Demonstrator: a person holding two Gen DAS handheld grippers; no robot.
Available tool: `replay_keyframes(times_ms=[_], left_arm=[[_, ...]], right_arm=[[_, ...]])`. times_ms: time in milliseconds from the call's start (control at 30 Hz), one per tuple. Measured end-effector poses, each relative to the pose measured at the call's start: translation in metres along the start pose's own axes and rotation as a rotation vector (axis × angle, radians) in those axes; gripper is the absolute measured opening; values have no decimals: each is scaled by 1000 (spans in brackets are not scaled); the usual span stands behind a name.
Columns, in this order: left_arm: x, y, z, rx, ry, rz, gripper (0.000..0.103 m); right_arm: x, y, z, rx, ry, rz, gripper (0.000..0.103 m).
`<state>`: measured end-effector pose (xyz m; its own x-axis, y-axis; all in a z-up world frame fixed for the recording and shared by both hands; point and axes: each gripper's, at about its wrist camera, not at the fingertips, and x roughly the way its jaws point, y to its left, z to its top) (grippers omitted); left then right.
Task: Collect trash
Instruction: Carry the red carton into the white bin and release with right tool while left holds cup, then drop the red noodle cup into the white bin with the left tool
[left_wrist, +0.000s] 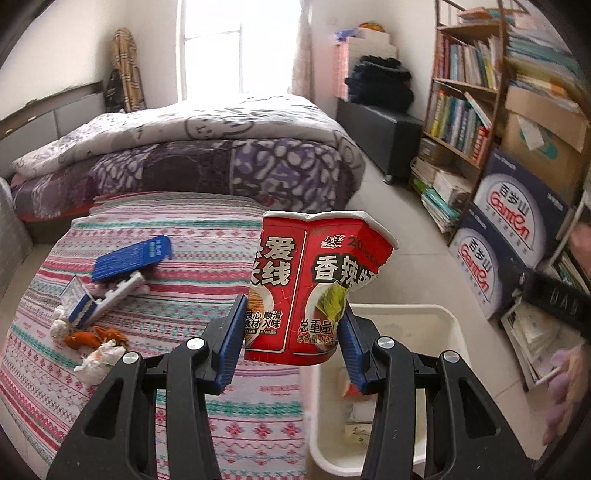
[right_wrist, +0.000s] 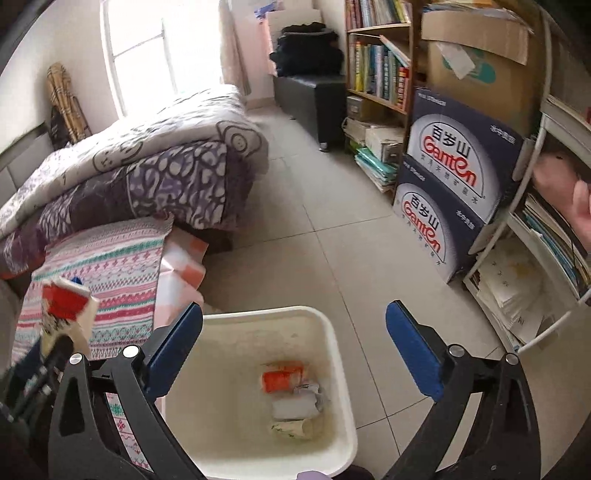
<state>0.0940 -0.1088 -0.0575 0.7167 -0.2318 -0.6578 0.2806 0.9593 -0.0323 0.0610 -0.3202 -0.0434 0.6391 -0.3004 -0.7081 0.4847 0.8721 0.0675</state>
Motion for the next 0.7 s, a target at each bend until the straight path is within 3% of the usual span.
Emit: replay_keyframes(times_ms=[533,700], left_arm=[[12,-53,-16,89,70,-120,52],[12,-52,-17,85,73,-119,67]], right_arm=[[-1,-42,10,116,-13,-59,96],[-1,-39,11,122,-15,-59,96]])
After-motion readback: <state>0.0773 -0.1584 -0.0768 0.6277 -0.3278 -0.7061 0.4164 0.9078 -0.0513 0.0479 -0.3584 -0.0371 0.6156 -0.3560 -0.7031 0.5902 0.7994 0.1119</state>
